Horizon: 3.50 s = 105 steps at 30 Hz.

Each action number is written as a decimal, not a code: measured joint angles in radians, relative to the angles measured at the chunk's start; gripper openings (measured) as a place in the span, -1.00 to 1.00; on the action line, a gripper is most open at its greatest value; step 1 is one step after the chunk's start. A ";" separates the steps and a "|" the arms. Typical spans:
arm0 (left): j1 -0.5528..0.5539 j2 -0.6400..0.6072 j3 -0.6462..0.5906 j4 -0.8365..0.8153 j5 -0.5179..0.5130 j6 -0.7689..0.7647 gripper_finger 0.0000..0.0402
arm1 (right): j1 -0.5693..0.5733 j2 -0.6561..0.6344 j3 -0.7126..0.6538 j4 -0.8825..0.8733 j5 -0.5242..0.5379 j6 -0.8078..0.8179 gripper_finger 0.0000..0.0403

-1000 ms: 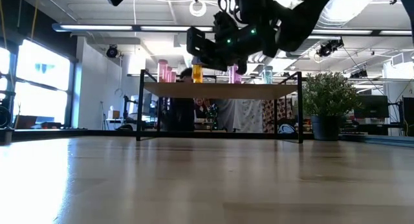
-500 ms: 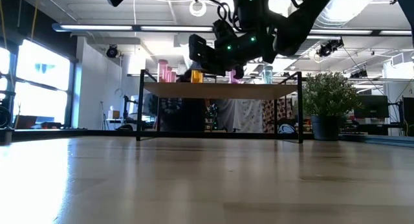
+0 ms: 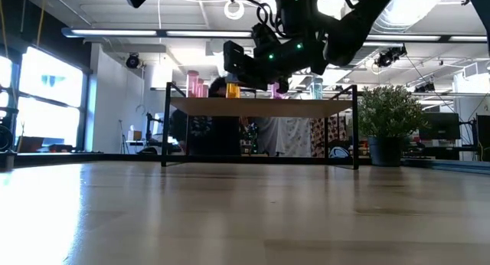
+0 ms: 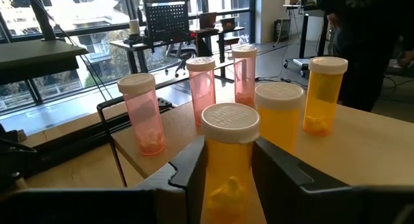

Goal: Pick and place medicine bottles onto shelf by color
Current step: Put the orange pill bottle on the shelf aligned with the other orange pill bottles, then put the blue pill bottle on the shelf aligned with the other blue pill bottles

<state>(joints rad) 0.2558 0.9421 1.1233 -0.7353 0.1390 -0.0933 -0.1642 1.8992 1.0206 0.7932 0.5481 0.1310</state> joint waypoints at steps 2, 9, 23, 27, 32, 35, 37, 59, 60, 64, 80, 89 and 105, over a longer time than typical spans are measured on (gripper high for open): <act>0.000 0.000 0.000 0.000 0.000 0.000 0.05 | 0.000 0.000 0.000 -0.005 0.000 0.000 -0.42; 0.000 0.000 0.000 0.000 0.000 0.000 0.05 | 0.000 0.000 0.000 -0.009 0.001 0.000 -0.30; 0.000 0.000 0.000 0.000 0.000 0.000 0.05 | -0.002 0.000 0.000 -0.004 0.002 0.004 -0.27; 0.000 0.000 0.000 0.000 0.000 0.000 0.05 | -0.002 0.000 0.000 -0.004 0.002 0.025 -0.27; 0.000 0.000 0.000 0.000 0.000 0.000 0.05 | 0.004 0.000 0.000 -0.004 0.003 0.020 -0.27; 0.000 0.000 0.000 0.000 0.001 0.000 0.05 | 0.012 0.000 0.000 -0.006 0.029 0.019 -0.27; 0.000 0.000 0.000 0.000 0.004 0.000 0.05 | 0.018 0.000 0.000 -0.011 0.061 0.018 -0.27; 0.000 0.000 0.000 -0.001 0.007 0.000 0.05 | 0.095 -0.019 -0.001 -0.080 0.209 0.026 -0.27; 0.000 0.000 0.000 -0.001 0.007 0.000 0.05 | 0.095 -0.025 -0.001 -0.089 0.211 0.026 -0.27; 0.000 0.000 0.000 -0.001 0.007 0.005 0.05 | 0.110 -0.062 -0.001 -0.140 0.220 0.056 -0.27; 0.000 0.000 0.000 -0.005 0.006 0.019 0.05 | 0.338 -0.409 -0.001 -0.739 0.168 0.642 -0.27; 0.000 0.000 0.000 -0.027 0.004 0.043 0.05 | 0.431 -0.645 -0.001 -1.082 -0.124 1.130 -0.27; 0.000 0.000 0.000 -0.024 0.003 0.020 0.05 | 0.575 -0.751 -0.001 -1.585 -0.594 1.852 -0.27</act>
<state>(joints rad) 0.2554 0.9424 1.1233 -0.7593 0.1425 -0.0732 0.4111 1.1477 1.0199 -0.7914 -0.0462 1.9827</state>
